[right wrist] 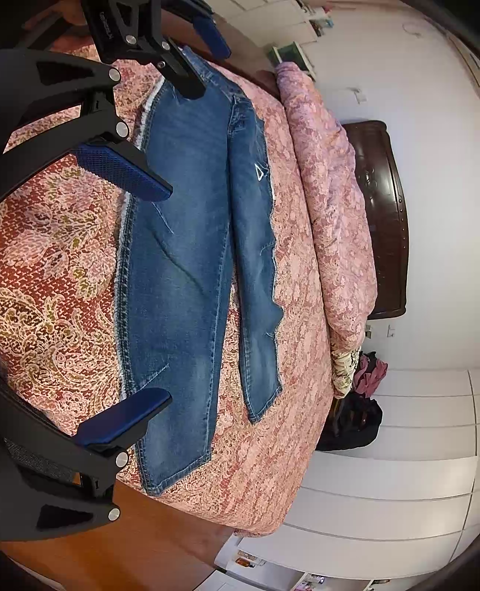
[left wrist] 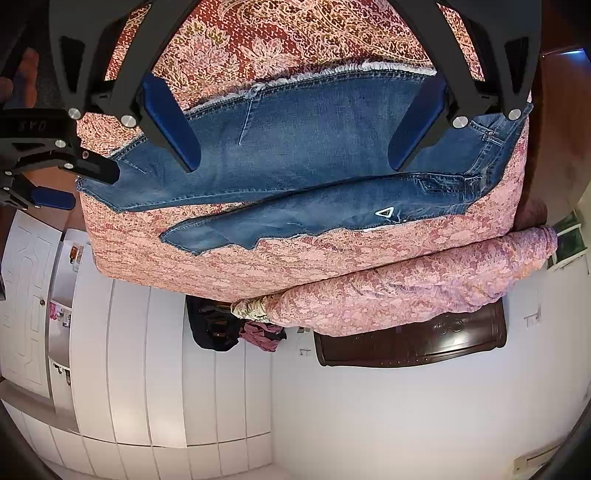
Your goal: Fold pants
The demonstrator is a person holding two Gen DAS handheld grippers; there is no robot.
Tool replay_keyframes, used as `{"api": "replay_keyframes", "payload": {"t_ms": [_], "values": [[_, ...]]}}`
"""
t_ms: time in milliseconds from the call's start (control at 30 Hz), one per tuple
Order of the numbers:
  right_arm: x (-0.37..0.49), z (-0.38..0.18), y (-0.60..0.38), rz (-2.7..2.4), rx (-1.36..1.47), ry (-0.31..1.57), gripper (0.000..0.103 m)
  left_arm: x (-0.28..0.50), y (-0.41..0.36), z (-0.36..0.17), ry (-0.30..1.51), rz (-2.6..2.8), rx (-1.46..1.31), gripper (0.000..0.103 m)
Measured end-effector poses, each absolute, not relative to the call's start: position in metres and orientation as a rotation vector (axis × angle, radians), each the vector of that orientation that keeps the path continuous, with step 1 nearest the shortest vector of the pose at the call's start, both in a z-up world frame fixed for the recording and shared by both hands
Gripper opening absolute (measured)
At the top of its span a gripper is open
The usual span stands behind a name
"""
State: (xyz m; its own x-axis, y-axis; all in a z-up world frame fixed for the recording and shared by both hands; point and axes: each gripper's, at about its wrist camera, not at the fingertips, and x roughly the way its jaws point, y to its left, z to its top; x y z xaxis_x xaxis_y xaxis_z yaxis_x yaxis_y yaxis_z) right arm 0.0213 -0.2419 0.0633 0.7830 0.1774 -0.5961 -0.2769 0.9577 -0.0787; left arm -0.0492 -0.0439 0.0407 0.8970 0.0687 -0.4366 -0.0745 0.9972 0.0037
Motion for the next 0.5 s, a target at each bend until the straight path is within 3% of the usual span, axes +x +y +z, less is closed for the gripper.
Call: {"api": "replay_keyframes", "payload": {"t_ms": [500], "values": [[0.032, 0.057, -0.246, 0.237, -0.120, 0.674, 0.100, -0.041, -0.041, 0.038, 0.494, 0.065, -0.011, 0.101]]}}
